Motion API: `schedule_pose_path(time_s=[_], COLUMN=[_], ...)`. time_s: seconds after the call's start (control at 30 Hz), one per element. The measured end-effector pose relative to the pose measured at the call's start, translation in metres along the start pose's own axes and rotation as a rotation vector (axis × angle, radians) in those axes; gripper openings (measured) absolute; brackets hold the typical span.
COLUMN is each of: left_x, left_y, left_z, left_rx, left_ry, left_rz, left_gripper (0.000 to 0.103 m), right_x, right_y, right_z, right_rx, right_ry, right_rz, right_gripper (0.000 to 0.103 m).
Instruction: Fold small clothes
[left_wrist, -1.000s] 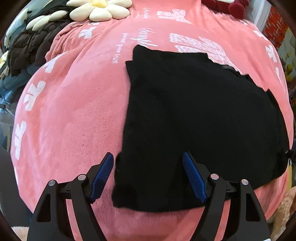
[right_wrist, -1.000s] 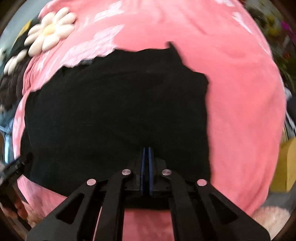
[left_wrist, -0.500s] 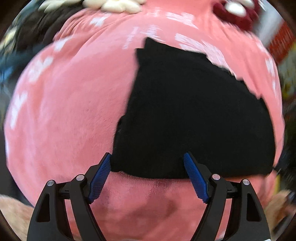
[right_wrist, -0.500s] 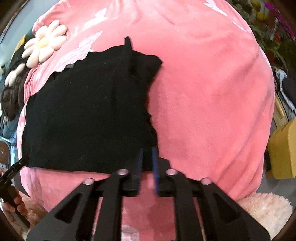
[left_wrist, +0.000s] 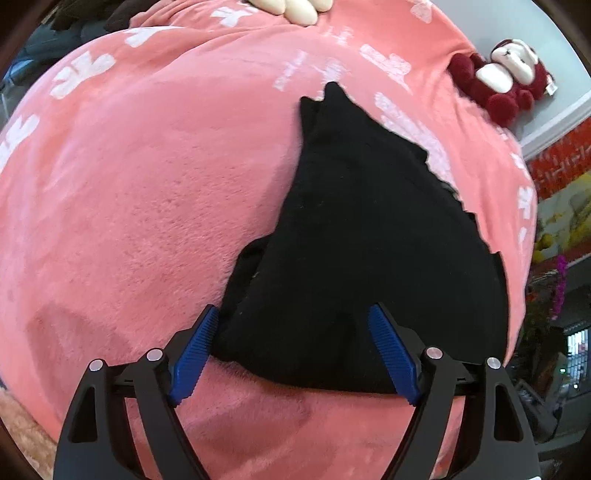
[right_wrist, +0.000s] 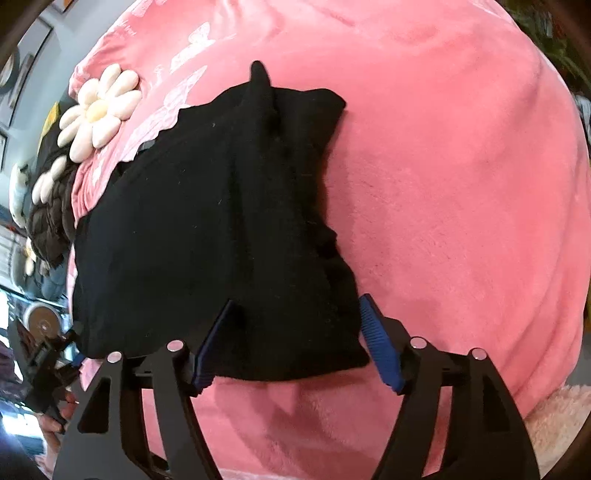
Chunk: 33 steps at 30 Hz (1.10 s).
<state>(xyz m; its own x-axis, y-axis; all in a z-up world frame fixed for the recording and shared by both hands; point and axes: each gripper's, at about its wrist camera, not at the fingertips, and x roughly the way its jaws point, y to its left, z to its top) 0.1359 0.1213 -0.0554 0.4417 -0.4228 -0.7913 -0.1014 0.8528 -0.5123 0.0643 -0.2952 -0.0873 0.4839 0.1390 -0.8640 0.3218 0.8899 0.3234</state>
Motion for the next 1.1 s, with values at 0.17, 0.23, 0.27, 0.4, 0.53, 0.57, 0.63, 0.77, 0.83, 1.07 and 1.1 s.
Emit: schedule_pose_path(time_s=[0.17, 0.23, 0.27, 0.4, 0.53, 0.57, 0.63, 0.77, 0.83, 1.07, 1.1], left_x=[0.002, -0.009, -0.019, -0.058, -0.085, -0.087, -0.087, -0.056, -0.023, 0.066, 0.061], left_y=[0.006, -0.006, -0.019, -0.075, -0.162, -0.184, -0.232, -0.299, -0.315, -0.284, -0.278], left_z=[0.007, 0.011, 0.015, 0.028, 0.032, 0.029, 0.016, -0.028, -0.053, -0.106, -0.108], left_rx=[-0.042, 0.002, 0.026, 0.128, 0.325, 0.372, 0.483, 0.651, 0.687, 0.597, 0.587], left_ry=[0.017, -0.015, -0.040, -0.112, -0.145, -0.142, -0.125, -0.037, 0.037, 0.205, 0.195], left_rz=[-0.113, -0.106, -0.117, -0.178, -0.242, -0.258, -0.284, -0.286, -0.256, -0.018, -0.014], left_gripper=[0.008, 0.008, 0.008, 0.008, 0.008, 0.008, 0.008, 0.008, 0.008, 0.016, 0.025], right_x=[0.003, 0.003, 0.003, 0.000, -0.012, -0.018, -0.032, -0.053, -0.058, -0.060, -0.061], right_y=[0.003, 0.003, 0.004, 0.004, -0.007, -0.013, -0.024, -0.038, -0.044, -0.058, -0.057], right_z=[0.001, 0.001, 0.000, -0.001, 0.002, 0.003, 0.007, 0.010, 0.011, 0.017, 0.018], right_rx=[-0.010, -0.003, -0.006, -0.009, 0.049, 0.073, 0.122, 0.153, 0.169, 0.226, 0.223], right_ry=[-0.004, -0.006, -0.007, -0.011, -0.046, -0.069, -0.114, -0.170, -0.183, -0.196, -0.195], right_rz=[-0.004, 0.007, 0.004, -0.008, -0.008, -0.007, 0.021, 0.060, 0.085, 0.148, 0.159], right_gripper=[0.071, 0.076, 0.076, 0.076, 0.076, 0.076, 0.076, 0.076, 0.076, 0.076, 0.076])
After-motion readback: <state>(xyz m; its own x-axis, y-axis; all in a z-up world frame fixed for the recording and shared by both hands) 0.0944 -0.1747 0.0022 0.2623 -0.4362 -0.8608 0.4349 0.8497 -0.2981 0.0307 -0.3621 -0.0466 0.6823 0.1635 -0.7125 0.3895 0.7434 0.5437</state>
